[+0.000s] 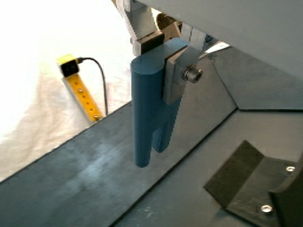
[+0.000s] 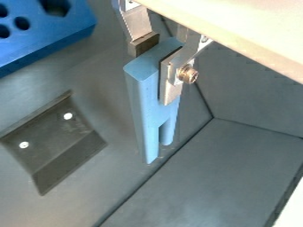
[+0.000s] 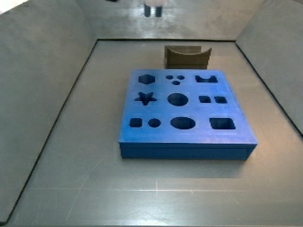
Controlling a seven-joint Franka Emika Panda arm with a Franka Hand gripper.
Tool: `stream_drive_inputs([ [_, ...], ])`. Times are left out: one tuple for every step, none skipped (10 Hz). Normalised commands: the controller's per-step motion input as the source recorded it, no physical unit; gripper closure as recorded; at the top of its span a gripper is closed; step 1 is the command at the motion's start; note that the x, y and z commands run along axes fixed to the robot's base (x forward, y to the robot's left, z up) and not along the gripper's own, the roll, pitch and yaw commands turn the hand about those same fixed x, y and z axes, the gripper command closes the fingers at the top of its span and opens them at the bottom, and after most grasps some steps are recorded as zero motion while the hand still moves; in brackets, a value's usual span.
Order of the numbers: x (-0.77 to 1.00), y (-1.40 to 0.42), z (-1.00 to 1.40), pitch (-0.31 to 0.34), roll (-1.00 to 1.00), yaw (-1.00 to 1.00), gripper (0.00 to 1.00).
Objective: Pick up the square-circle object. Move up. Rotate the square-circle object. Place the square-circle object on the fixture. Regrasp the square-circle object. Move to above the board. Insert the square-circle object.
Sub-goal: Rotate the square-circle object.
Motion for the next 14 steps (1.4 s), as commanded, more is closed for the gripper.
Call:
stream_drive_inputs([
  [-1.0, 0.12, 0.29, -0.043, -0.26, -0.09, 1.0],
  [-1.0, 0.1, 0.23, -0.032, -0.26, -0.09, 1.0],
  [-1.0, 0.09, 0.2, -0.03, -0.26, -0.09, 1.0],
  [-0.77, 0.05, 0.11, -0.024, -0.25, -0.08, 1.0],
  [-0.68, 0.04, 0.08, -0.026, -0.25, -0.08, 1.0],
  [-0.45, 0.03, 0.05, -0.017, -0.24, -0.08, 1.0],
  [-0.35, 0.02, 0.05, -0.017, -0.25, -0.08, 1.0],
  [-0.18, 0.01, 0.05, -0.009, -0.24, -0.08, 1.0],
  [0.0, 0.0, 0.0, 0.039, -0.49, 1.0, 1.0],
  [0.08, 0.01, -0.02, 0.041, -0.49, 1.0, 1.0],
  [0.1, 0.0, -0.01, 0.029, -0.48, 1.0, 1.0],
  [0.1, -0.03, -0.01, 0.01, -0.48, 1.0, 1.0],
  [0.09, -0.02, -0.01, -0.004, -0.48, 1.0, 1.0],
  [0.08, -0.02, 0.0, -0.024, -0.48, 1.0, 1.0],
])
